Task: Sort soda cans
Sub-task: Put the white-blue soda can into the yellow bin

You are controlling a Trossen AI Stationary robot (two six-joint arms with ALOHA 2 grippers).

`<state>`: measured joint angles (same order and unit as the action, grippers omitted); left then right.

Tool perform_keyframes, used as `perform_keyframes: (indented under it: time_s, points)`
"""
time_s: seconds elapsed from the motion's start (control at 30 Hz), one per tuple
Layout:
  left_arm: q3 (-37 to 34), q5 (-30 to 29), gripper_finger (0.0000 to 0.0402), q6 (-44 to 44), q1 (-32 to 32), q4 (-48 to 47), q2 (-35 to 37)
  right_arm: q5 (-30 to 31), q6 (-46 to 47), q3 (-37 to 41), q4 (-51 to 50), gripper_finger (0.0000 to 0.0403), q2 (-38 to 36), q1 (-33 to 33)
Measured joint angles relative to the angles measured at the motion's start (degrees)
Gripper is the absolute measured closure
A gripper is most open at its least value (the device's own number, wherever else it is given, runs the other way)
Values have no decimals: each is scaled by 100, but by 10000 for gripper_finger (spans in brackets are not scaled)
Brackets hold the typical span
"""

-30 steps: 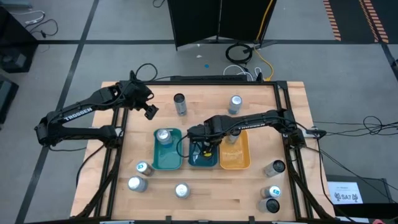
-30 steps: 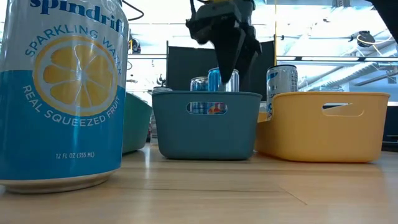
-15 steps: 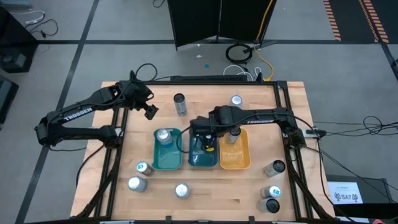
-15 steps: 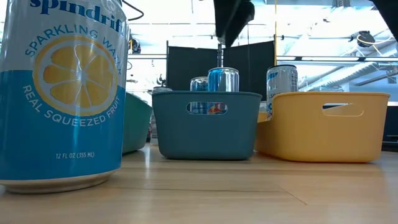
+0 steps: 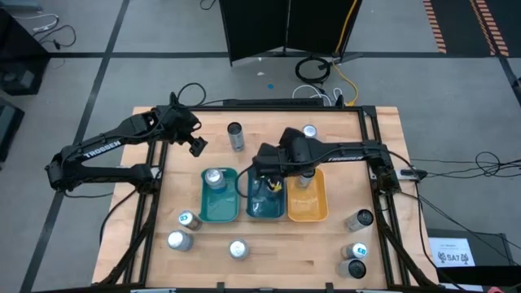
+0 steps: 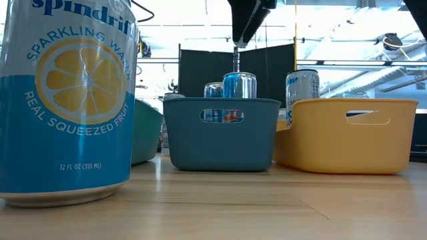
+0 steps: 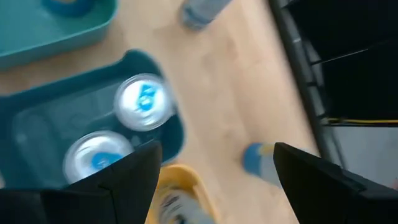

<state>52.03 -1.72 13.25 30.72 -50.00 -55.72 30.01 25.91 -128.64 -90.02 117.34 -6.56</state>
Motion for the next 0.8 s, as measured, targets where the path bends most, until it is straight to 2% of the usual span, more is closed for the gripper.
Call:
perform_keyframes:
  time_s: [0.23,0.33,0.43,0.57,0.73,0.8]
  points:
    - [0,0,20,-11,-1,2,1,469,453,257,7,101,-408,378]
    - [0,0,20,-11,0,2,1,459,618,1035,7,101,-878,726]
    - [0,-1,20,-11,-1,2,0,315,994,2210,-4,101,-1595,1212]
    - [0,-34,20,-11,-2,5,0,-256,1554,3697,522,101,-2660,2023]
    - [0,-184,20,-13,-1,35,-38,-1733,1510,5145,3081,101,-3884,2920]
    - [0,-200,20,-13,0,35,-39,-2145,1552,5562,3912,101,-4188,3124]
